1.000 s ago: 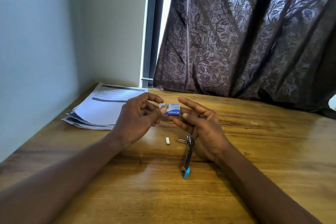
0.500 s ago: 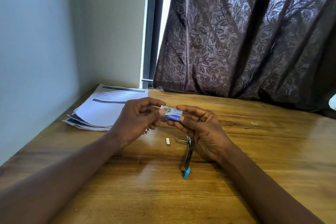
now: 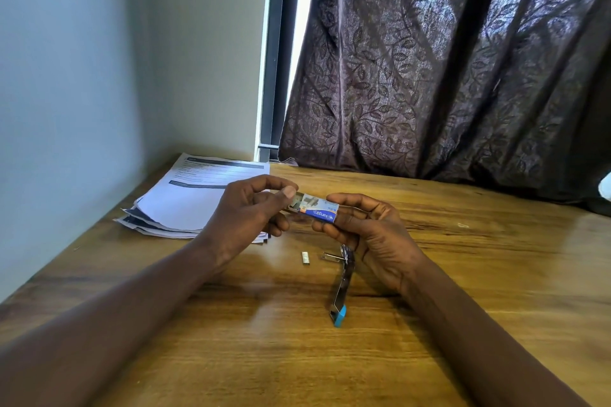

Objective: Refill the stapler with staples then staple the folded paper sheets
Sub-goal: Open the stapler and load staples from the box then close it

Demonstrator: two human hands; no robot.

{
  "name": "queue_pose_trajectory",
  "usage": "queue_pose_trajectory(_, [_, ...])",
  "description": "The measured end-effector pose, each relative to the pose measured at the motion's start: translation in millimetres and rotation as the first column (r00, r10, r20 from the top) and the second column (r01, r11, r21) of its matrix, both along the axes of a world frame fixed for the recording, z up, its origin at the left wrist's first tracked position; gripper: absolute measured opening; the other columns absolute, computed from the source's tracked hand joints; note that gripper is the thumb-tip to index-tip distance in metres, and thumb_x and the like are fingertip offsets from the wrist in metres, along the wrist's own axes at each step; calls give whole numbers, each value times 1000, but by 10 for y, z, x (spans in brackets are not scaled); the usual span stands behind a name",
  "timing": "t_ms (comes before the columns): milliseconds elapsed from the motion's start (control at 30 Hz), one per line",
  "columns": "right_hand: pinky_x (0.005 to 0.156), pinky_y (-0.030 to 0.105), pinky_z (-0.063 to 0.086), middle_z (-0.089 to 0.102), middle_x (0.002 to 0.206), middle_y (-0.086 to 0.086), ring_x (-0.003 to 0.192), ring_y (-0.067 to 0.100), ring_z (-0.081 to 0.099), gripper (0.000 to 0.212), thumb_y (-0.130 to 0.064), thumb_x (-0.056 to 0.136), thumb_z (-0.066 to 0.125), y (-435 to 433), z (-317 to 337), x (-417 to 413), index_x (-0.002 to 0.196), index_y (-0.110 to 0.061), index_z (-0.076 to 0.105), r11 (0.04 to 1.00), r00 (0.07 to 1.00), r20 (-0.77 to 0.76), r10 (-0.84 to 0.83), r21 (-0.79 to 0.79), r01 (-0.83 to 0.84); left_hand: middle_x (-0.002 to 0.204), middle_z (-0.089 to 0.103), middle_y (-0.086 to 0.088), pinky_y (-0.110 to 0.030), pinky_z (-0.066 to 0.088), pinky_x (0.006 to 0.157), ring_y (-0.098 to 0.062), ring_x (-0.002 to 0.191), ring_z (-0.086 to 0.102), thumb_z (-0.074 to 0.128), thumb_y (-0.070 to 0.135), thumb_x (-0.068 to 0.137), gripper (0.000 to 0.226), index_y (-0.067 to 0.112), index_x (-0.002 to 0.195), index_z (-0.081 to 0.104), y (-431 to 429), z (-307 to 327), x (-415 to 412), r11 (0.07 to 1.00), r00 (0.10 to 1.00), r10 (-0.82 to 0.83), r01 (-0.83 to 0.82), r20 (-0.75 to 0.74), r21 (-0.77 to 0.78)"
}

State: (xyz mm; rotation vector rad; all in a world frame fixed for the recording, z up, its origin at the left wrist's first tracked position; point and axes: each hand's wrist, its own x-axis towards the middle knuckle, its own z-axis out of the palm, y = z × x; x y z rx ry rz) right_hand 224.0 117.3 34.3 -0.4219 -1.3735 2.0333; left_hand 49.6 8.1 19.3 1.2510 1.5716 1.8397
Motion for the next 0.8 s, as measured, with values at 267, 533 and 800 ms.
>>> queue_pose_trajectory(267, [60,23,61,72,105,31,78,34,77,25,14,86,60,10,6,-6,109,5,67,1000,1000,-23,-10,-26,9,88,77,-2,-35,60,59,-18,66,73,54,14,105,17,23,110,67,-15,-10,6,992,981,120,-125,-154,-24])
queue_pose_trajectory(533, [62,24,62,72,104,31,75,32,77,36,7,72,68,3,8,-6,108,7,66,998,998,-46,-50,35,52,104,65,19,-24,58,60,-7,88,67,76,29,90,22,32,107,62,-73,-16,5,954,691,300,-232,-657,192])
queue_pose_trajectory(800, [67,27,63,73,99,30,79,35,76,30,9,74,66,17,-19,-4,104,6,67,995,999,-30,-38,92,40,87,71,19,-16,57,68,-3,79,69,82,24,85,22,29,104,73,-74,-13,-2,943,725,329,-288,-605,168])
